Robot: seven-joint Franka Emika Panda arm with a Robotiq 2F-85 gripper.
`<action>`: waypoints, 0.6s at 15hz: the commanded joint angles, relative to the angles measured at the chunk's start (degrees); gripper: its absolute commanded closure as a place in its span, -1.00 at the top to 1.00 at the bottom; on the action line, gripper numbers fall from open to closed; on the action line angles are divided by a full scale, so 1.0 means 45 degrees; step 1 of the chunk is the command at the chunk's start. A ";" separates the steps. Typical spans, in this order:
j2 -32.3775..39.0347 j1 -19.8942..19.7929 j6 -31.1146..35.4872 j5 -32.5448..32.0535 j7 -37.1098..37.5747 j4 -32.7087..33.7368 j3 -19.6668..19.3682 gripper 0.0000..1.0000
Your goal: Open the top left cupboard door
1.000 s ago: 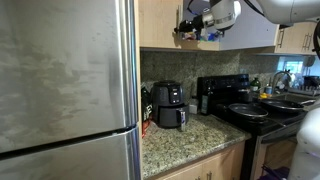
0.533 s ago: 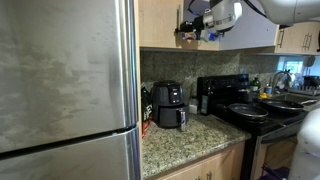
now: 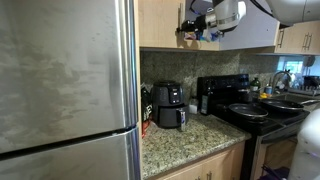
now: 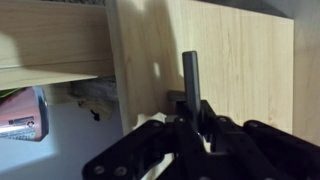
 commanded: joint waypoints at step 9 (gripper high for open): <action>-0.1454 0.0499 0.0445 0.1062 0.1099 -0.2187 0.0994 -0.92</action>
